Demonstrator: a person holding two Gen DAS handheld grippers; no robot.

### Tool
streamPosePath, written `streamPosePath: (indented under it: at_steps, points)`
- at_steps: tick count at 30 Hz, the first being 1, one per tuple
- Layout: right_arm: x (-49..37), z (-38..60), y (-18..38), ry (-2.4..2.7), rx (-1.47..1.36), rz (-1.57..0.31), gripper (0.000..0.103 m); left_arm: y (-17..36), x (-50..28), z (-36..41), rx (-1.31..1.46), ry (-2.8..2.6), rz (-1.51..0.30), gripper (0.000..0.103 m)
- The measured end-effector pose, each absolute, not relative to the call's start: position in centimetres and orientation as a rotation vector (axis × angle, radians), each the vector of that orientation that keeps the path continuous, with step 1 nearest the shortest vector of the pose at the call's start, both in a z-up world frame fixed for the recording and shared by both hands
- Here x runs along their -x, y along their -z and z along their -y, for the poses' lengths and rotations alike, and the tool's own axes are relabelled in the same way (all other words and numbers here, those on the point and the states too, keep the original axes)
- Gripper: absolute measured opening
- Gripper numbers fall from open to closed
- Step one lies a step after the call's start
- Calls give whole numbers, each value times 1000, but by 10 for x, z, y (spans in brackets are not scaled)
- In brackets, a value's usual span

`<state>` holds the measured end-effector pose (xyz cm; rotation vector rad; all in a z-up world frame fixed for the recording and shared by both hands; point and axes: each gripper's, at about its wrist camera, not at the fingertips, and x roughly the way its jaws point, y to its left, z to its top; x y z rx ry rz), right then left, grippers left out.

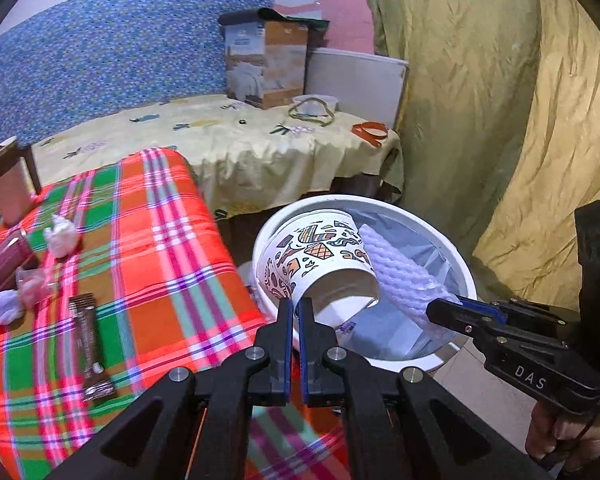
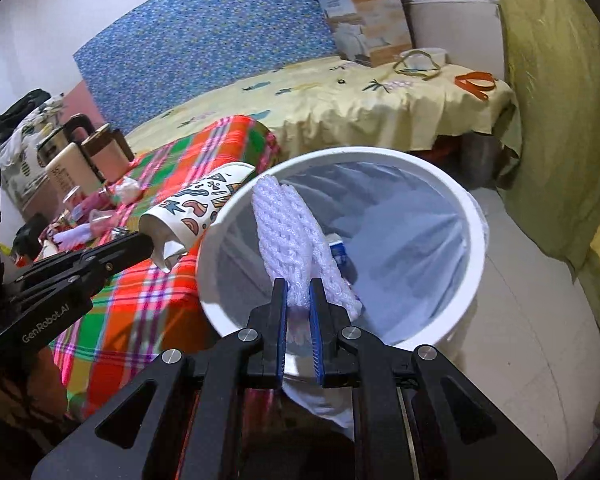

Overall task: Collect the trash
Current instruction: 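Carry the foam sleeve over the bin and release it, then move the right gripper back toward the brown snack wrapper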

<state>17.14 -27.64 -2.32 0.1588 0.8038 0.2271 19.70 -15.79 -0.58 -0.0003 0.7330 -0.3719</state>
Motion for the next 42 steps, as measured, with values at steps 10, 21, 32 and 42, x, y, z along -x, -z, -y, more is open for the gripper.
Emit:
streamPosePath:
  at_steps: [10,21,32,42]
  points:
    - [-175,287,28,-204,-164,-830,25,13,-209,171,14,424,-748,3]
    - [-167,280,17,-209,-168,-792,37,5,-200,144,93,391,-743,6]
    - [-157,252,6,-309,-168,-749,38,-1,-168,103,111,288,-721,6]
    - [-150,218,3,-405,-129,-762,39,-6,-135,61,126,200,-687,6]
